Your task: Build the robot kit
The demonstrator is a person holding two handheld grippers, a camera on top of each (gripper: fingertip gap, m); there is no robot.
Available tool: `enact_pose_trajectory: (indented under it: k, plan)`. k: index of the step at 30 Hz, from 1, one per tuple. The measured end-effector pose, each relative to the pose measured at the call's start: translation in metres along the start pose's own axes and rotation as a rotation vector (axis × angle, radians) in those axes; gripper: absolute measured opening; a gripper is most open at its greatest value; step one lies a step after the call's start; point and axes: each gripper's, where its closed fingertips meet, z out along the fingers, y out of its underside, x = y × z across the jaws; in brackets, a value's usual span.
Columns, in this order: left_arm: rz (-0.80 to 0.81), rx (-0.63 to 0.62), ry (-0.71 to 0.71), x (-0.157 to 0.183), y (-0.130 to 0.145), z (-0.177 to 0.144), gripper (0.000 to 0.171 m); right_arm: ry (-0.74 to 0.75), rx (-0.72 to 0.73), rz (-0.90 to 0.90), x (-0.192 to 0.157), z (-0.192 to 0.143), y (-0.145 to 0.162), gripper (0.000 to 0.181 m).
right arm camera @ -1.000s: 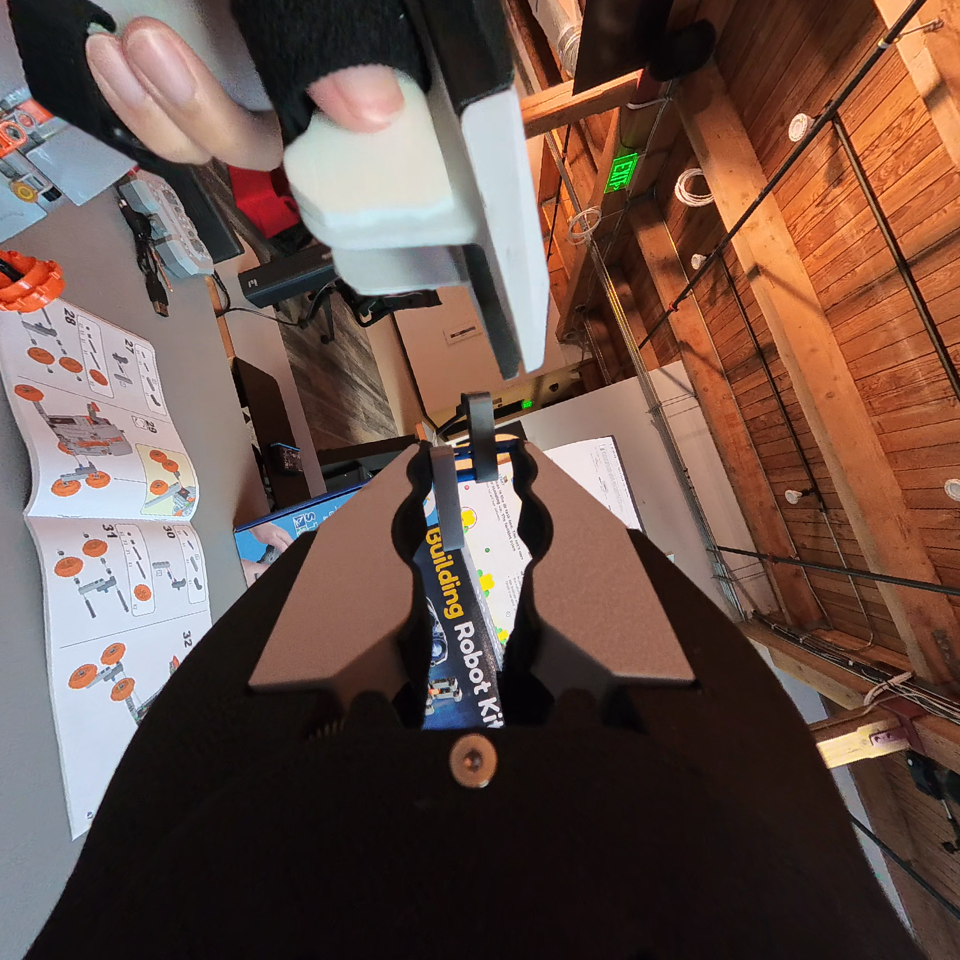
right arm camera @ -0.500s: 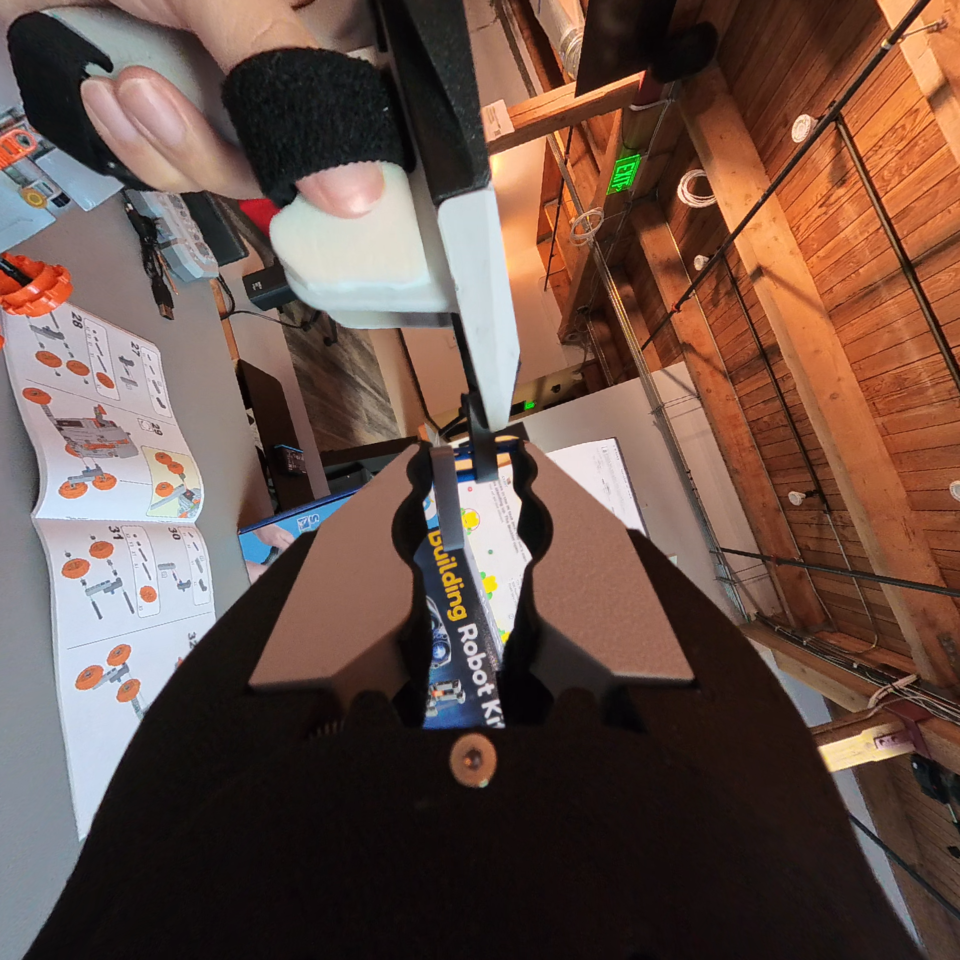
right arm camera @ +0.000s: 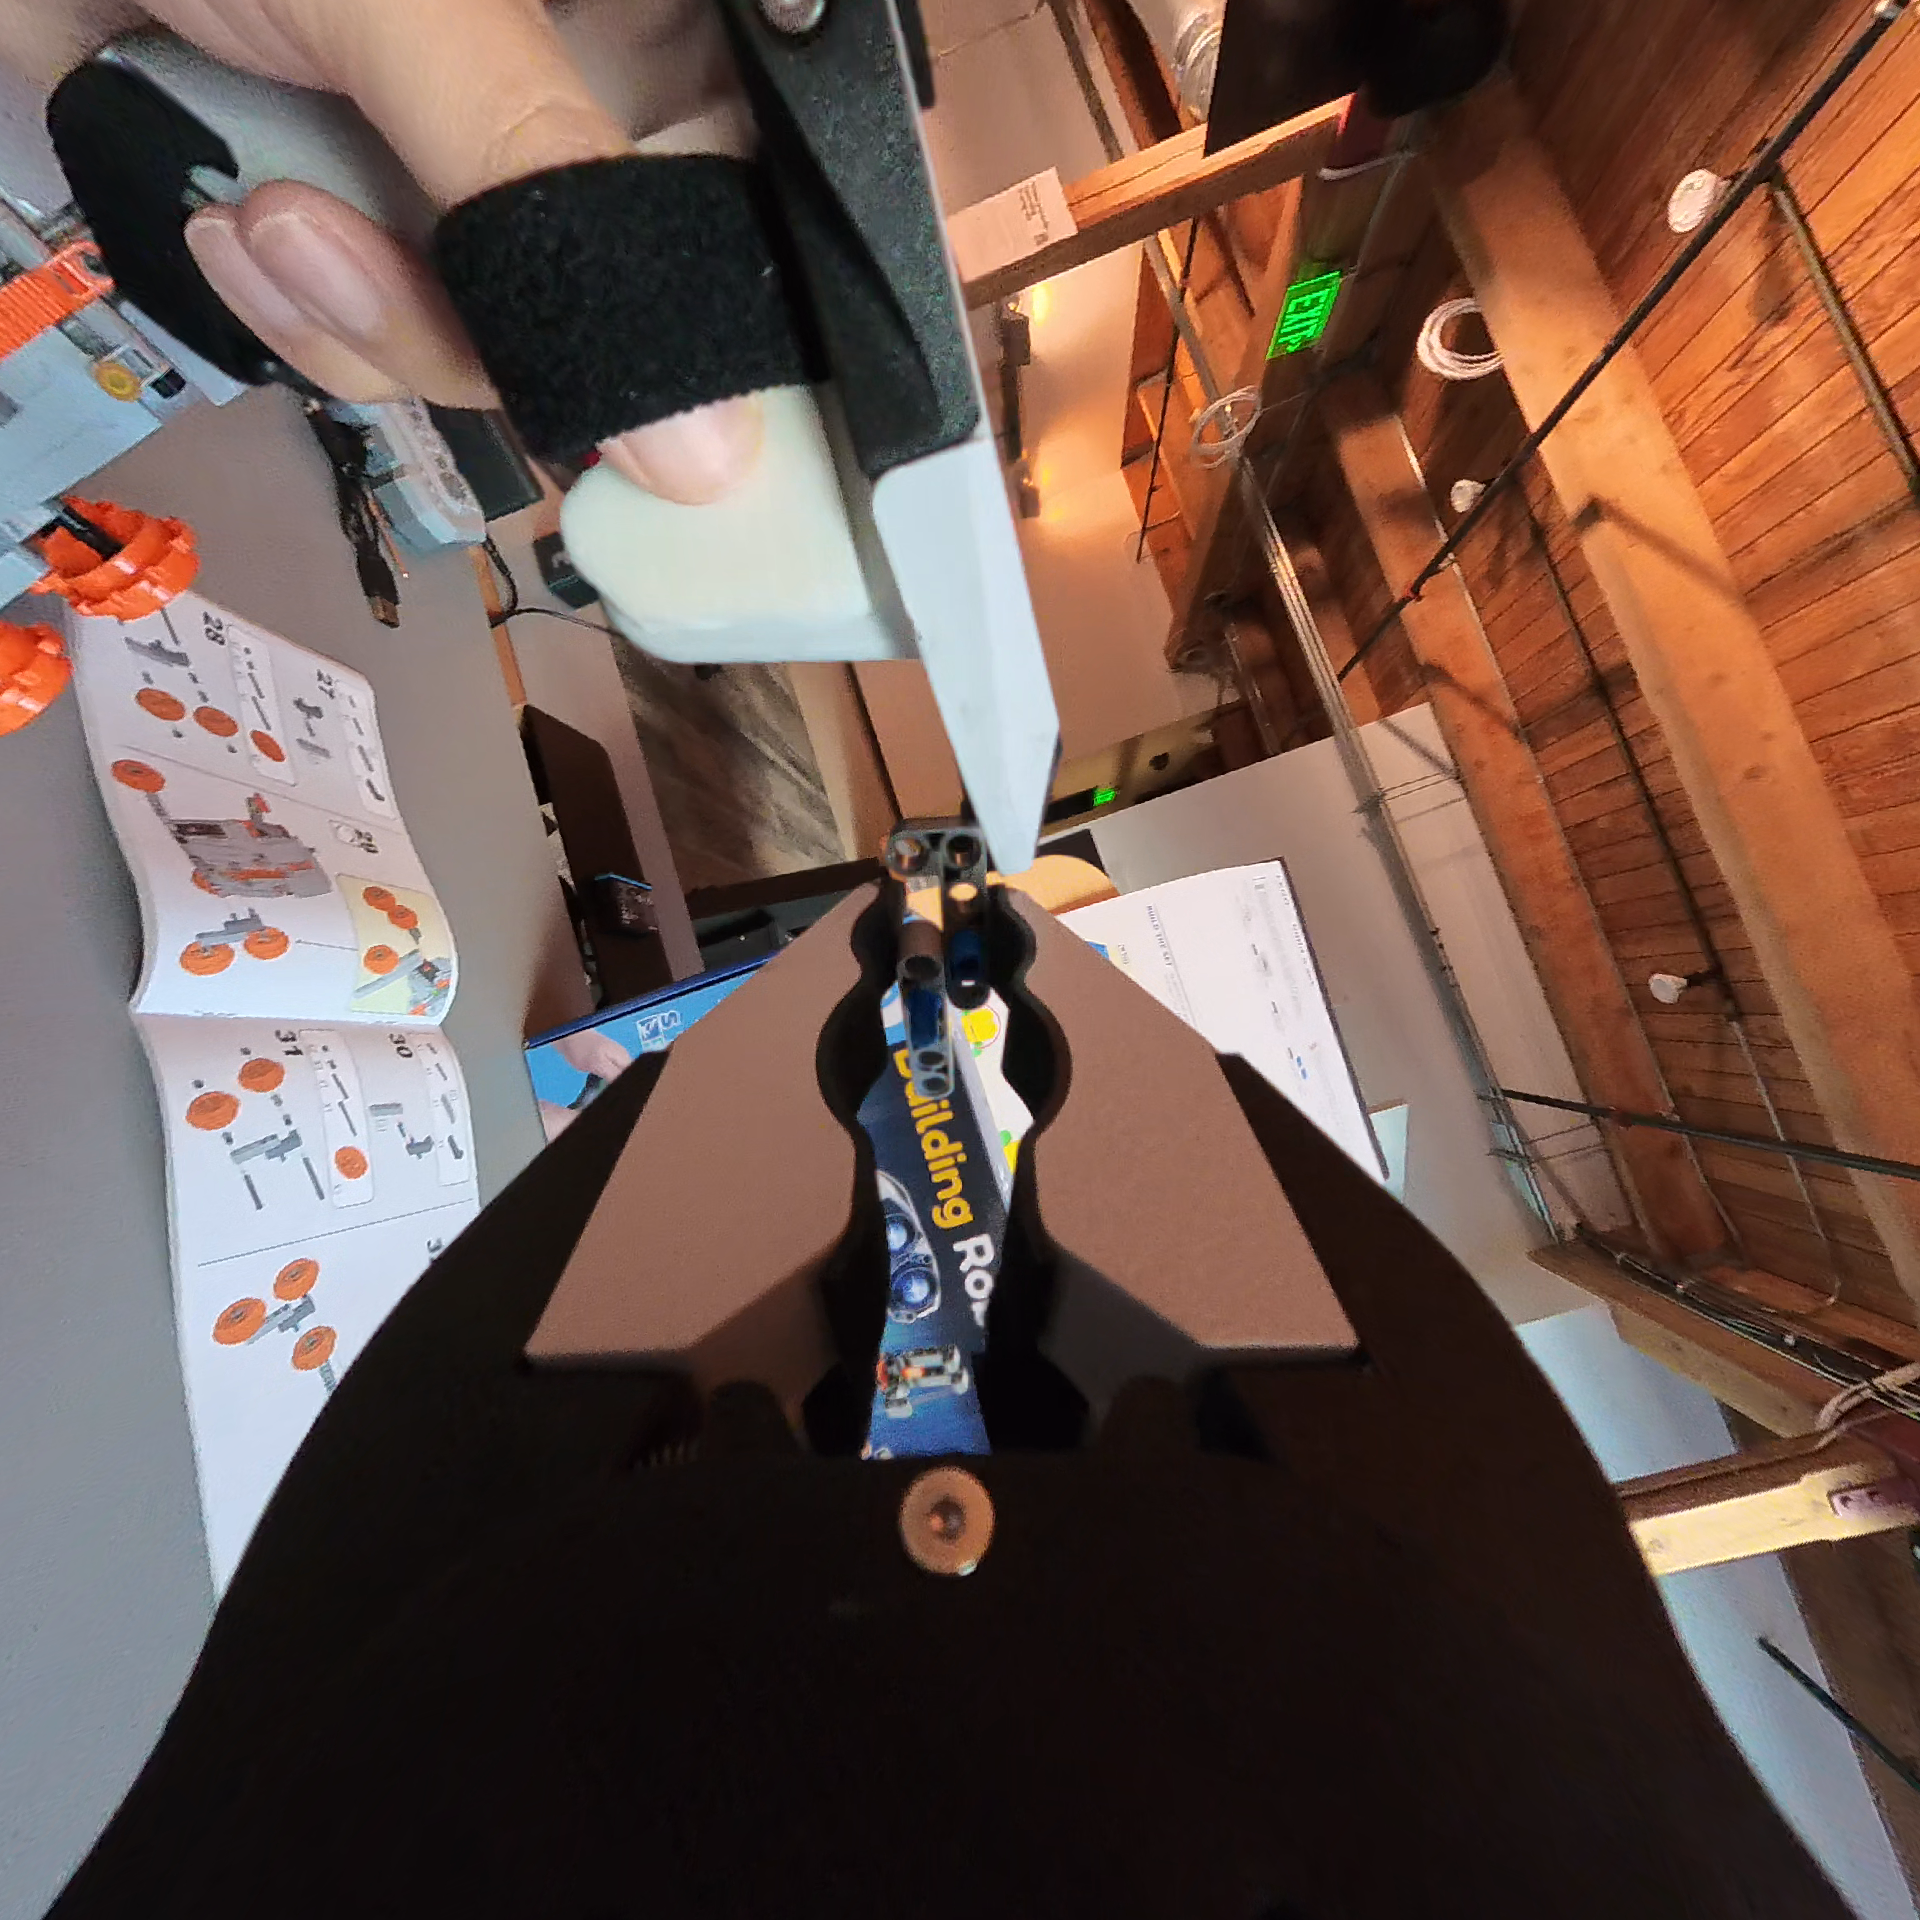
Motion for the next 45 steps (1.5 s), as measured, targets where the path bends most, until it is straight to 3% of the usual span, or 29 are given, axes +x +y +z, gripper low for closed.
enact_pose_trajectory:
  k: [4, 8, 10, 17, 26, 29, 33, 38, 45]
  plan:
    - [-0.100, 0.046, 0.009, -0.009, -0.004, -0.003, 0.000, -0.014, -0.023, 0.006, -0.003, 0.004, 0.008, 0.015]
    - [-0.214, -0.015, 0.123, -0.004, 0.005, -0.004, 0.024, -0.065, -0.044, 0.030, -0.010, 0.007, 0.015, 0.015]
    - [-0.249, -0.058, 0.149, -0.001, 0.013, -0.001, 0.028, -0.087, -0.047, 0.042, -0.013, 0.008, 0.016, 0.015]
    - [-0.088, -0.244, 0.039, -0.005, 0.049, 0.014, 0.007, -0.255, -0.106, 0.108, -0.039, 0.011, 0.026, 0.015]
    - [-0.276, -0.379, 0.089, -0.014, 0.088, 0.019, 0.005, -0.545, -0.158, 0.362, -0.081, 0.012, 0.050, 0.017]
    - [-0.330, -0.418, 0.058, -0.025, 0.098, 0.015, 0.006, -0.672, -0.205, 0.459, -0.104, 0.010, 0.070, 0.006]
    - [-0.329, -0.398, -0.024, -0.044, 0.089, -0.001, 0.005, -1.022, -0.284, 0.526, -0.175, -0.009, 0.085, 0.006]
    - [-0.313, -0.341, -0.077, -0.057, 0.070, -0.020, 0.005, -1.217, -0.304, 0.679, -0.206, -0.019, 0.087, 0.006]
    - [-0.319, -0.336, -0.079, -0.060, 0.069, -0.022, 0.006, -1.350, -0.325, 0.502, -0.255, -0.031, 0.073, 0.007]
